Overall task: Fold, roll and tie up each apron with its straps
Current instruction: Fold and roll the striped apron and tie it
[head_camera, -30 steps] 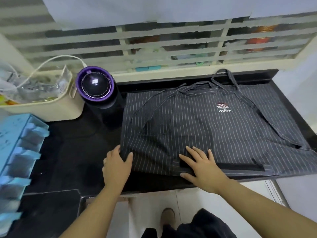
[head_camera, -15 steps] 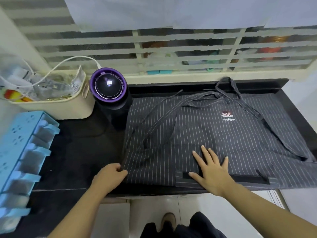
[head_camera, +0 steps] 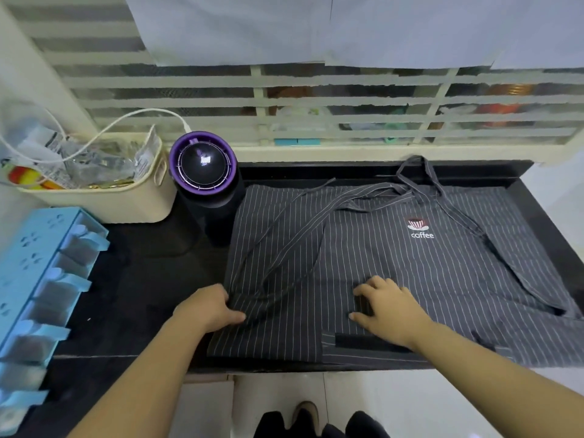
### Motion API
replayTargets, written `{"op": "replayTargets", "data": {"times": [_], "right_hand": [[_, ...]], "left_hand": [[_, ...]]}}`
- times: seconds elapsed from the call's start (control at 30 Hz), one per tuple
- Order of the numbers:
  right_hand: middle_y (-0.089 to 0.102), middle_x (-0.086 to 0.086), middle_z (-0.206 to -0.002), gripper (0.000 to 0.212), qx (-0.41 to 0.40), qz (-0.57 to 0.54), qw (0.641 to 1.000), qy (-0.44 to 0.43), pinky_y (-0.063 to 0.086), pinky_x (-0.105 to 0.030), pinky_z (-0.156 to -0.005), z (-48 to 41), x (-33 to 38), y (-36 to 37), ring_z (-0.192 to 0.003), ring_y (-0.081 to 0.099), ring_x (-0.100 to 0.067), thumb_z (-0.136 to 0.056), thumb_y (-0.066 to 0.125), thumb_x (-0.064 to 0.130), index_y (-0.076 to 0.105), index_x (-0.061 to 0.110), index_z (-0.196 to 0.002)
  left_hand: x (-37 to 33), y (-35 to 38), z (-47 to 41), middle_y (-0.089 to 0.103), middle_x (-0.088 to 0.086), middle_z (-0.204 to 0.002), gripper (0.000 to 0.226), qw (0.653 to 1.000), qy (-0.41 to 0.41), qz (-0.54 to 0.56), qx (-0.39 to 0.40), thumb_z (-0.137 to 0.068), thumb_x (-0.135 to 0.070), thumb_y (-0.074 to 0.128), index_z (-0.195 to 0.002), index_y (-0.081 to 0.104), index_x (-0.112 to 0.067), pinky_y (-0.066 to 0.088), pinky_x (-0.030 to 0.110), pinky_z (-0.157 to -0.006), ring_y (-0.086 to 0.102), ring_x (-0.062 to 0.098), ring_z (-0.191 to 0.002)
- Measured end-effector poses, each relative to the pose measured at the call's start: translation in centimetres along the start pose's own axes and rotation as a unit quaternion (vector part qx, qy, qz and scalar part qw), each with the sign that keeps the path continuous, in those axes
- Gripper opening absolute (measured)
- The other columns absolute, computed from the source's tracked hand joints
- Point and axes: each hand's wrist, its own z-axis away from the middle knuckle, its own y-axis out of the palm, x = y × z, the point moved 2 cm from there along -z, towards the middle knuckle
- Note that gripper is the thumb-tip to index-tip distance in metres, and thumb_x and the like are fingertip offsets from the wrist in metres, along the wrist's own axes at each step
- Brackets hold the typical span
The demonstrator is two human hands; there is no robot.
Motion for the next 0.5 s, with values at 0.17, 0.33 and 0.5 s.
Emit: {"op": "replayTargets", "data": {"times": [0.17, 0.33, 0.5], "right_hand": [[0.043, 0.003, -0.136, 0.053, 0.023, -0.124, 0.988, -0.089, 0.044, -0.030, -0.102, -3.0, 4.4, -1.8, -0.116, 0.051, -0.014, -0.094, 0.056, 0.036, 0.039, 0.024, -0.143], [0.052, -0.002, -0.130, 0.061, 0.017, -0.154, 0.983, -0.098, 0.046, -0.035, -0.099, -5.8, 8.2, -0.8, -0.115, 0.054, -0.019, -0.095, 0.055, 0.029, 0.026, 0.022, -0.148], [0.052, -0.003, -0.128, 0.060, -0.003, -0.148, 0.985, -0.086, 0.046, -0.040, -0.097, -7.5, 8.8, 0.0, -0.109, 0.056, -0.020, -0.094, 0.057, 0.031, 0.028, 0.024, -0.145]], "left_hand": [[-1.5, -0.2, -1.7, 0.061, 0.003, -0.110, 0.056, 0.976, 0.020, 0.198, -0.089, -0.087, -0.032, 0.068, -0.134, 0.045, -0.010, 0.044, 0.022, -0.076, 0.058, 0.014, -0.094], [-0.3, 0.6, -1.6, 0.054, -0.006, -0.086, 0.026, 0.954, 0.033, 0.238, -0.179, -0.097, -0.017, 0.052, -0.121, 0.057, -0.009, 0.033, 0.012, -0.056, 0.049, 0.001, -0.073], [0.7, 2.1, -1.0, 0.058, 0.012, -0.103, 0.019, 0.945, 0.009, 0.222, -0.239, -0.099, -0.011, 0.043, -0.115, 0.053, -0.004, 0.039, 0.024, -0.063, 0.053, 0.016, -0.080]]}}
